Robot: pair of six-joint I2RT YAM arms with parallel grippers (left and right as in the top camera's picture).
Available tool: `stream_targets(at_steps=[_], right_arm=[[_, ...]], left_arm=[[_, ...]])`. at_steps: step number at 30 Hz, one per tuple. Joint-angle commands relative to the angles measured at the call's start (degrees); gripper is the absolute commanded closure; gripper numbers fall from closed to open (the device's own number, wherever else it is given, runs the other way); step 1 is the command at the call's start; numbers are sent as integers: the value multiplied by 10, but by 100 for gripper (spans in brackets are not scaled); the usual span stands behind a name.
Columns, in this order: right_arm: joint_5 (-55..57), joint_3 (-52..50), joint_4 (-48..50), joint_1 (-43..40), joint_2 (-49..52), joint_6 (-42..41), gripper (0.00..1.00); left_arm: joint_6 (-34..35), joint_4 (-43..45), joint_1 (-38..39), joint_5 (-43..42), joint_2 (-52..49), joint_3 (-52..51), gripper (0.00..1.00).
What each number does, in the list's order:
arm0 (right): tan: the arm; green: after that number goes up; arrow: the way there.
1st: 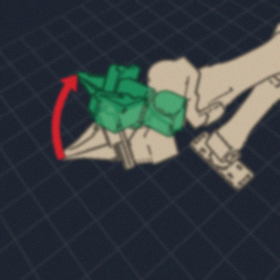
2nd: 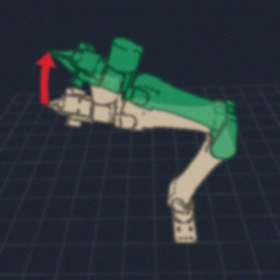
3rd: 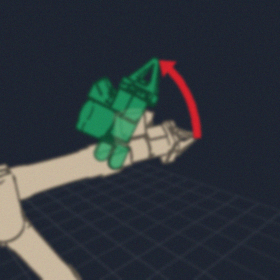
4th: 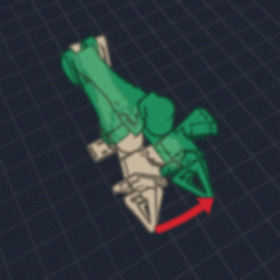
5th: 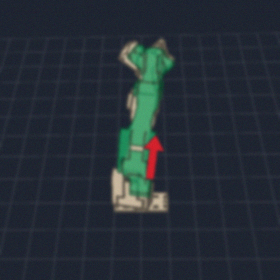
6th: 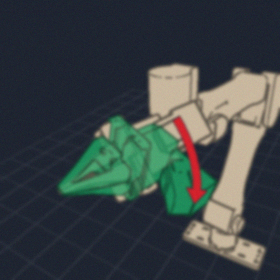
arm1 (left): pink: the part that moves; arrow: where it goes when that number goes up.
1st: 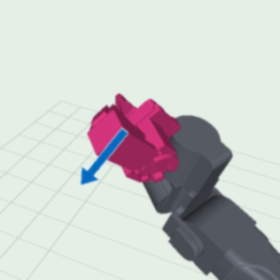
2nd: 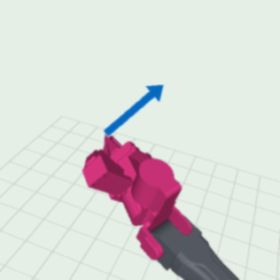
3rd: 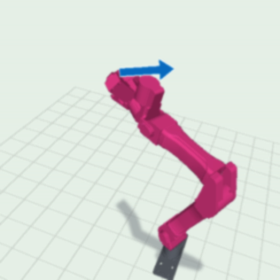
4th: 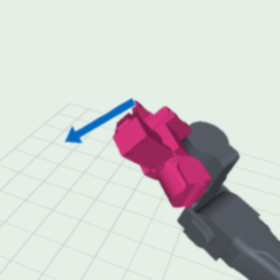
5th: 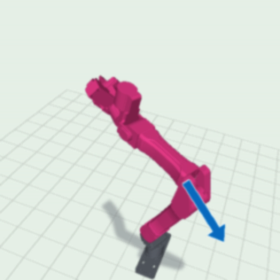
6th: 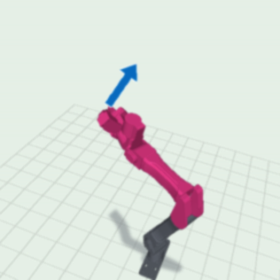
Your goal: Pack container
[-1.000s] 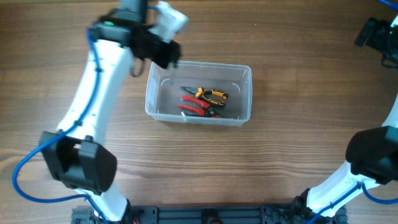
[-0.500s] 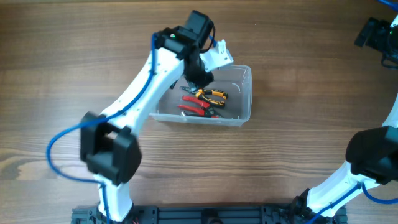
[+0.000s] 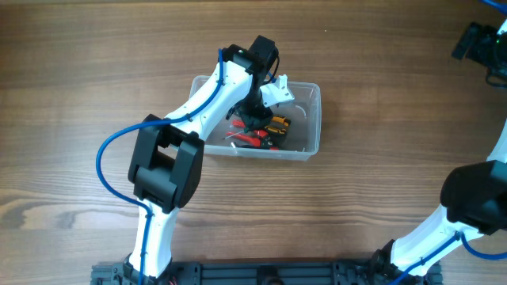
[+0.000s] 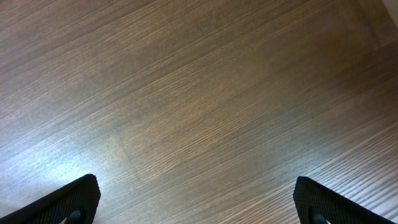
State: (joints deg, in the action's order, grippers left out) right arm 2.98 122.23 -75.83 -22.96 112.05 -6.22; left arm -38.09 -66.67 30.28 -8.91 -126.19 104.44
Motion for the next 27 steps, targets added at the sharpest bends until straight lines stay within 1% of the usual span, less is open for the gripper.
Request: stream_targets(at_steps=[1,5,8,9,10,13,14,16,17,18,22,27], right_arm=[[-5,3,1,2,-4,-2,0],[-5,3,1,2,-4,-2,0],[-5,3,1,2,-4,-2,0],[-5,3,1,2,-4,-2,0],[-5,3,1,2,-4,-2,0],[-5,3,1,2,-4,-2,0],[-5,3,1,2,-4,-2,0],[-5,3,1,2,-4,-2,0],[-5,3,1,2,-4,-2,0],[-5,3,1,2,-4,-2,0],[-5,3,1,2,-4,-2,0],[-5,3,1,2,-4,-2,0]], left_arm=[[0,-2,1,-27,25,10,52],[2,-1,-6,-29,68,35,52],[31,2,-26,-28,110,66,51],[62,8,-42,-28,132,83,50],[109,19,-62,-25,153,96,49],[257,50,-121,44,198,102,47],[321,54,-164,80,218,102,36],[344,54,-206,79,227,102,29],[352,54,-235,79,230,102,18],[352,52,-250,77,230,102,0],[352,40,-297,64,230,102,0],[352,26,-313,64,230,102,0]])
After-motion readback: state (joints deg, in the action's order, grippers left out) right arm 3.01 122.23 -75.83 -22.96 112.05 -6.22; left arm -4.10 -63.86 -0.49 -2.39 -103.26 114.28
